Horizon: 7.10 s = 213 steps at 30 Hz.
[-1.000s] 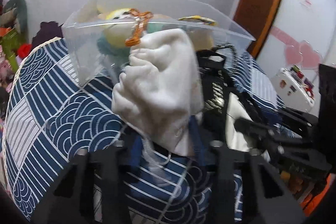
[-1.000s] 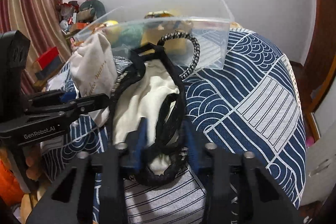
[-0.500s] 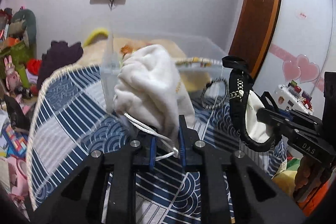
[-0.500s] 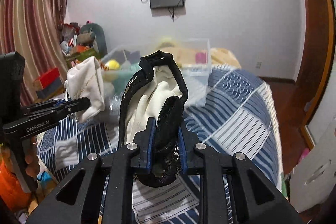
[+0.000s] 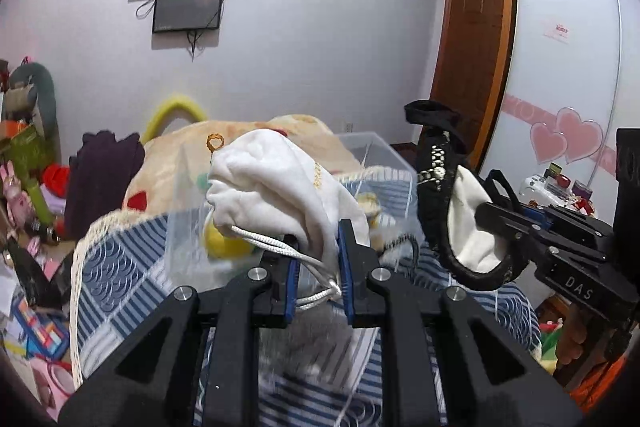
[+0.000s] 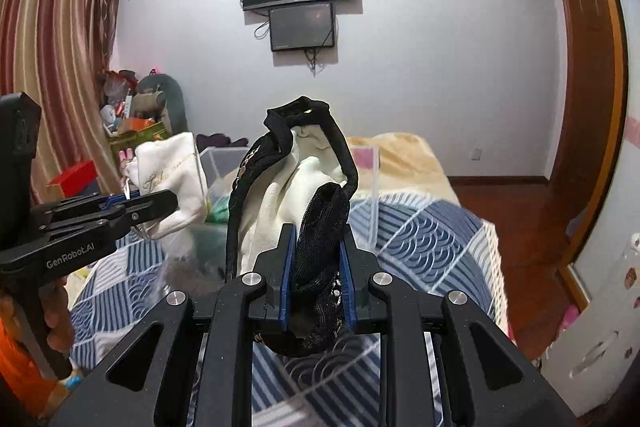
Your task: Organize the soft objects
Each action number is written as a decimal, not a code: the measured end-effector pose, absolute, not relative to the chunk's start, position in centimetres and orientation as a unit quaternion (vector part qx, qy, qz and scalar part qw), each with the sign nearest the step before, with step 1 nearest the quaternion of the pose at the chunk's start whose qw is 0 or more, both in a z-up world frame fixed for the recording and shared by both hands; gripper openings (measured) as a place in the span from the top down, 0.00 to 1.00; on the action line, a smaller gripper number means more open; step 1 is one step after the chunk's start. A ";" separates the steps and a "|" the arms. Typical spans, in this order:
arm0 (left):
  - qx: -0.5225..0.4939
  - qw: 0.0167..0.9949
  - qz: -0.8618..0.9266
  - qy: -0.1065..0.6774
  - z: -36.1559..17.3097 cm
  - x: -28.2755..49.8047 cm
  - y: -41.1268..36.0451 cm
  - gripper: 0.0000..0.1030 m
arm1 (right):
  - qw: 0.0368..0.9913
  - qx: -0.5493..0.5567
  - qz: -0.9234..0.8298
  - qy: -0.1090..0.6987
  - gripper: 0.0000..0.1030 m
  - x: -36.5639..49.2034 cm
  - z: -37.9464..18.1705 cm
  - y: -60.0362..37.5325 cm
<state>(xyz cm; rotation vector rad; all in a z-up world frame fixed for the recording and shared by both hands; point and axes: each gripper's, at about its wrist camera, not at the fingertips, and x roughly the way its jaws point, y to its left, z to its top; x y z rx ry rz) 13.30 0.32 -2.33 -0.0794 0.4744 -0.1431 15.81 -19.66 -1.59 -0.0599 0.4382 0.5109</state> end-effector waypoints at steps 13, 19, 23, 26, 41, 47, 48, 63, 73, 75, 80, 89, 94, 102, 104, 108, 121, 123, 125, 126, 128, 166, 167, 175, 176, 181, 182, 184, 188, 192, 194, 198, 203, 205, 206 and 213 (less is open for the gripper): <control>-0.019 0.965 -0.042 0.258 -3.6 19.4 -1.2 0.83 | 0.945 -0.060 0.219 0.235 0.82 21.5 -2.0 -16.5; -0.006 0.956 -0.035 0.290 -5.6 21.9 -1.7 0.83 | 0.937 -0.099 0.217 0.256 0.82 22.5 -3.4 -15.2; 0.013 0.955 -0.031 0.293 -6.5 22.5 -2.2 0.83 | 0.934 -0.107 0.215 0.265 0.80 22.5 -3.9 -15.0; 0.011 0.955 -0.035 0.295 -6.5 22.5 -2.0 0.83 | 0.934 -0.106 0.212 0.268 0.79 22.8 -3.9 -15.3; 0.010 0.964 -0.047 0.263 -3.1 18.3 -1.4 0.45 | 0.942 -0.104 0.223 0.227 0.57 19.3 -1.0 -16.5; -0.006 0.971 -0.045 0.234 -1.1 15.1 0.0 0.26 | 0.948 -0.089 0.227 0.203 0.42 17.2 0.0 -18.2; -0.008 0.972 -0.044 0.231 -1.0 14.6 0.3 0.24 | 0.948 -0.089 0.228 0.202 0.42 17.0 0.0 -18.2; -0.031 0.956 -0.025 0.291 -6.5 12.7 2.8 0.09 | 0.928 -0.075 0.245 0.272 0.36 16.3 -5.2 -17.3; -0.029 0.936 -0.025 0.351 -11.0 15.2 1.9 0.08 | 0.912 -0.056 0.248 0.324 0.38 18.6 -8.0 -16.6; -0.028 0.935 -0.024 0.354 -11.6 15.7 1.8 0.08 | 0.909 -0.054 0.249 0.329 0.51 19.1 -8.3 -16.4; -0.034 0.936 -0.024 0.348 -12.1 15.9 1.8 0.09 | 0.902 -0.045 0.258 0.344 0.82 19.4 -8.8 -16.3; -0.032 0.941 -0.029 0.337 -12.4 14.7 1.6 0.42 | 0.910 -0.049 0.263 0.316 0.92 17.5 -7.9 -17.1; -0.024 0.943 -0.030 0.330 -12.0 13.6 1.5 0.59 | 0.914 -0.041 0.269 0.302 0.93 16.8 -7.1 -17.6; -0.027 0.956 -0.030 0.291 -9.5 10.7 1.9 0.68 | 0.921 -0.024 0.278 0.273 0.93 15.6 -5.1 -19.3; -0.023 0.959 -0.029 0.279 -8.7 10.1 1.9 0.68 | 0.923 -0.023 0.278 0.264 0.93 15.2 -4.5 -19.3; -0.017 0.968 -0.026 0.248 -6.4 8.9 1.7 0.68 | 0.929 -0.025 0.280 0.241 0.93 15.0 -2.7 -18.8; -0.029 0.975 -0.023 0.217 -2.3 13.4 2.8 0.68 | 0.932 -0.083 0.276 0.218 0.93 19.5 0.0 -13.9; -0.030 0.973 -0.022 0.228 -2.6 14.9 3.0 0.68 | 0.930 -0.094 0.271 0.231 0.93 20.8 -0.5 -13.1; -0.025 0.970 -0.017 0.240 -3.2 16.5 3.0 0.68 | 0.928 -0.107 0.262 0.243 0.93 21.6 -1.1 -12.6; -0.023 0.969 -0.015 0.246 -3.5 17.1 2.9 0.68 | 0.926 -0.116 0.258 0.250 0.93 22.0 -1.4 -12.3; -0.016 0.965 -0.018 0.262 -4.3 18.3 2.6 0.67 | 0.923 -0.135 0.246 0.262 0.93 22.2 -2.3 -12.0; -0.046 0.987 -0.028 0.152 1.7 6.7 2.7 0.17 | 0.946 -0.025 0.291 0.138 0.21 11.4 2.7 -19.0; -0.049 0.987 -0.030 0.148 1.9 6.3 2.8 0.15 | 0.946 -0.022 0.293 0.136 0.21 11.2 2.7 -19.0; -0.048 0.990 -0.027 0.131 1.9 3.8 2.2 0.07 | 0.945 -0.018 0.302 0.128 0.20 10.0 2.1 -18.7; -0.045 0.990 -0.025 0.130 1.8 3.7 2.1 0.07 | 0.945 -0.018 0.302 0.126 0.20 9.9 2.0 -18.7; -0.046 0.990 -0.032 0.131 1.3 3.4 1.8 0.04 | 0.946 -0.019 0.299 0.127 0.20 9.6 1.5 -18.6; -0.046 0.990 -0.033 0.133 1.2 3.6 1.7 0.04 | 0.946 -0.020 0.298 0.128 0.20 9.7 1.4 -18.5; -0.043 0.989 -0.032 0.134 1.0 3.7 1.6 0.04 | 0.946 -0.018 0.297 0.131 0.20 9.7 1.2 -18.6; -0.041 0.989 -0.033 0.136 0.7 3.7 1.6 0.04 | 0.946 -0.015 0.295 0.137 0.20 9.9 1.0 -18.8; -0.042 0.989 -0.034 0.138 0.6 3.7 1.6 0.04 | 0.945 -0.013 0.294 0.141 0.20 9.9 0.8 -18.9; -0.041 0.989 -0.033 0.137 0.6 3.7 1.6 0.04 | 0.945 -0.013 0.294 0.141 0.20 9.9 0.8 -18.9; -0.039 0.990 -0.032 0.135 0.6 3.6 1.5 0.03 | 0.945 -0.013 0.295 0.141 0.20 9.8 0.8 -18.9; -0.038 0.990 -0.031 0.133 0.6 3.5 1.4 0.03 | 0.944 -0.013 0.297 0.141 0.20 9.7 0.8 -18.9; -0.037 0.990 -0.031 0.132 0.6 3.5 1.3 0.03 | 0.944 -0.013 0.298 0.141 0.20 9.6 0.8 -18.9; -0.037 0.990 -0.031 0.132 0.6 3.5 1.3 0.03 | 0.944 -0.013 0.298 0.141 0.20 9.6 0.9 -18.9; -0.035 0.990 -0.030 0.130 0.7 3.3 1.2 0.02 | 0.944 -0.013 0.298 0.141 0.20 9.6 0.9 -18.9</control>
